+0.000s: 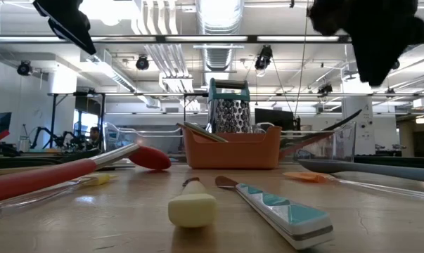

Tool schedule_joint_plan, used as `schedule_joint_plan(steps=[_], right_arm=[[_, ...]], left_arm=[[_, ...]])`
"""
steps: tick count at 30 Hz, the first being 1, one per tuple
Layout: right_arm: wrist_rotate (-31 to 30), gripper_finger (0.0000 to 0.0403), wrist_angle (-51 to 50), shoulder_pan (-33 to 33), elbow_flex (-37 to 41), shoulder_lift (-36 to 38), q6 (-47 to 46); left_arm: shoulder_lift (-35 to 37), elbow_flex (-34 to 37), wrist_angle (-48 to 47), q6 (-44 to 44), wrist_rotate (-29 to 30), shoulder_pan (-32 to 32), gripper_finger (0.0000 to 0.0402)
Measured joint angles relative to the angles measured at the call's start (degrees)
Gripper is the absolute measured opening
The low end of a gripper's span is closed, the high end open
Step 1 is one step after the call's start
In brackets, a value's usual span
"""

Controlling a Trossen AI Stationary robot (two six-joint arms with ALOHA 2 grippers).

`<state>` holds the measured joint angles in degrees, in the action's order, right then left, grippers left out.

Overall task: Pick & Place Kitchen Items
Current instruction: Put the blue serving spoon into the right transparent bin

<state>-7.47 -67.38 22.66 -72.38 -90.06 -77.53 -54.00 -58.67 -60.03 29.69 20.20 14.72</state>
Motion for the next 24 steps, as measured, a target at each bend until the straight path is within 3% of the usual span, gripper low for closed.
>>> schedule_joint_plan(steps=[8,12,24], right_arm=[[3.4,0.0173,16.9,-3.9,11.0,0.0,0.9],[4.0,0.0192,19.5,-4.7,15.3,-0.1,0.2],[4.4,0.0184,29.8,-5.6,23.6,-0.5,-0.5]], left_arm=[[0.0,0.0,1.8,-1.2,0.4,0.0,0.0163],[0.0,0.0,1.8,-1.2,0.4,0.0,0.0163],[0.0,0.0,1.8,-1.2,0.4,0.0,0.0163]])
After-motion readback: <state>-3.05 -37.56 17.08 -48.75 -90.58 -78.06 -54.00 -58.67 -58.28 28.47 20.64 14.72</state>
